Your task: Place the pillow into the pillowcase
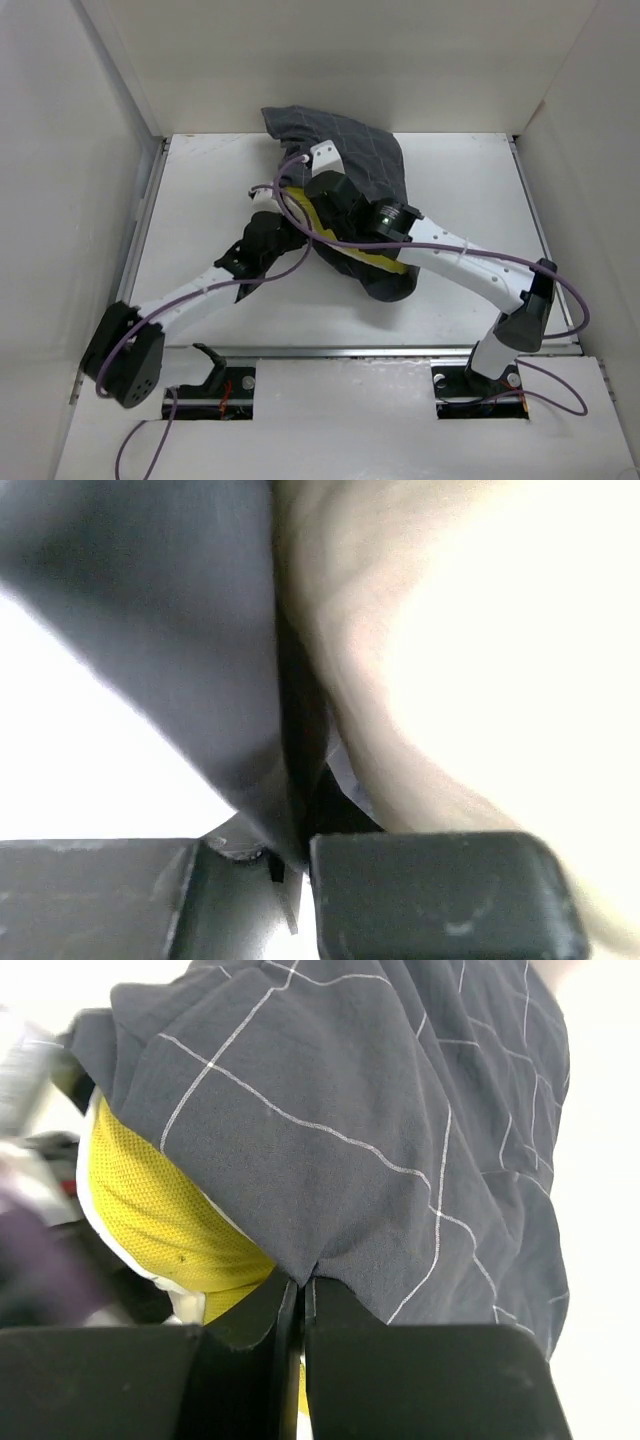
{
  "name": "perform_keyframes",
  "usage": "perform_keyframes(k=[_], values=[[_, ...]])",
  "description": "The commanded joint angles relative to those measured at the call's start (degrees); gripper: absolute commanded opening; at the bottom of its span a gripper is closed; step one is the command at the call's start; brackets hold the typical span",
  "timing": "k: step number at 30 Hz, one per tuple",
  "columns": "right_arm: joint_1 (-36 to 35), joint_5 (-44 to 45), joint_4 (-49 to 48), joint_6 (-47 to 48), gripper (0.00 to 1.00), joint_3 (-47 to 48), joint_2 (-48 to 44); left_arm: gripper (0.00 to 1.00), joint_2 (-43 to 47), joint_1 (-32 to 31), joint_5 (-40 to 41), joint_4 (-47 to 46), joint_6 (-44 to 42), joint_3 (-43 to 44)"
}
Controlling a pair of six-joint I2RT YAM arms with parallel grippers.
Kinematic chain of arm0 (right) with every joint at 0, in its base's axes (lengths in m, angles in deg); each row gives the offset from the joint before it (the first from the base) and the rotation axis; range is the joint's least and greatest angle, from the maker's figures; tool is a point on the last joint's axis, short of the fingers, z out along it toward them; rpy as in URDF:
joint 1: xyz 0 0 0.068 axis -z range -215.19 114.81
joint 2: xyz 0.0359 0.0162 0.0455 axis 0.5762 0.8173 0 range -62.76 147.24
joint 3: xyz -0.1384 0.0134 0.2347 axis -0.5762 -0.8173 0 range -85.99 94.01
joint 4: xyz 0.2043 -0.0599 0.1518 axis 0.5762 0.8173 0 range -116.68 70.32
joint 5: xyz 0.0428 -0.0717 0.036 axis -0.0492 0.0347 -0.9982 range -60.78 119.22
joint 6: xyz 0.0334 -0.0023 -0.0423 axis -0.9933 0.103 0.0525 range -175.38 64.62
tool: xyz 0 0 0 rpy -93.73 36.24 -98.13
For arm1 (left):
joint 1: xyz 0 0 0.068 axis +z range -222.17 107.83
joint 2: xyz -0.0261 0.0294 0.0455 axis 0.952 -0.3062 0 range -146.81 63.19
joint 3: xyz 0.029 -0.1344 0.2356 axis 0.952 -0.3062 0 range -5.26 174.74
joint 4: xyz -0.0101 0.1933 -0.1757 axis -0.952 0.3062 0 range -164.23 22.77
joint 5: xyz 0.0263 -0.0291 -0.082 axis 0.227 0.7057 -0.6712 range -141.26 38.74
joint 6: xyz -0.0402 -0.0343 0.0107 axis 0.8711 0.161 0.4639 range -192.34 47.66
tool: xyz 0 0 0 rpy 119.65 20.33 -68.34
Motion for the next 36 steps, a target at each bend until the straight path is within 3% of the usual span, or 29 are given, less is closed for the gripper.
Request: perform_keyframes(k=[1,5,9,13,16,20,21,22,23,24,25,28,30,36], values=[[-1.05,4.08,-4.01,-1.82,0.00,-0.41,0.84,0.00,11.46,0.18,2.68,1.96,-1.21,-3.27],[1.58,6.90,-4.71,-5.24,0.00,-1.02,6.09,0.00,30.32,0.18,4.87,14.79,0.89,-7.32],[6.06,2.86,-4.19,-11.20,0.00,1.17,12.17,0.00,44.31,0.18,4.88,27.01,5.63,-10.30],[6.60,2.85,-4.98,-15.44,0.00,1.97,16.57,0.00,52.26,0.18,3.05,36.41,8.81,-10.93],[6.60,0.49,-5.68,-17.56,0.00,1.97,18.60,0.00,56.13,0.18,-1.09,37.93,8.81,-10.31],[6.60,-6.09,-9.89,-15.81,0.10,-0.58,19.30,0.00,57.37,0.18,0.91,43.70,8.89,-8.38],[6.60,-12.81,-11.73,-13.36,0.14,-3.19,18.17,0.09,57.37,0.18,2.23,44.68,8.90,-8.38],[6.60,-16.53,-16.62,-10.73,0.20,-5.13,14.94,0.26,56.67,0.18,3.98,45.48,9.85,-7.77],[6.60,-20.49,-19.10,-5.48,0.27,-7.15,12.82,0.55,55.01,0.18,4.00,45.49,9.86,-7.76],[6.60,-29.23,-21.22,-2.64,0.45,-8.91,10.71,0.78,54.13,0.18,4.00,45.49,10.39,-7.24],[6.60,-32.80,-23.50,-0.70,0.50,-11.46,8.51,0.86,53.07,0.18,4.00,44.96,10.39,-6.37],[6.07,-43.26,-25.01,5.37,0.53,-14.37,0.51,0.88,48.94,0.18,4.00,42.59,9.87,-5.04],[6.07,-43.91,-24.49,7.91,0.54,-14.38,-3.10,0.86,45.96,0.18,4.62,41.97,9.16,-5.04],[6.07,-41.97,-16.86,17.58,0.54,-13.24,-3.12,0.63,42.25,0.18,1.91,37.15,9.68,-7.84]])
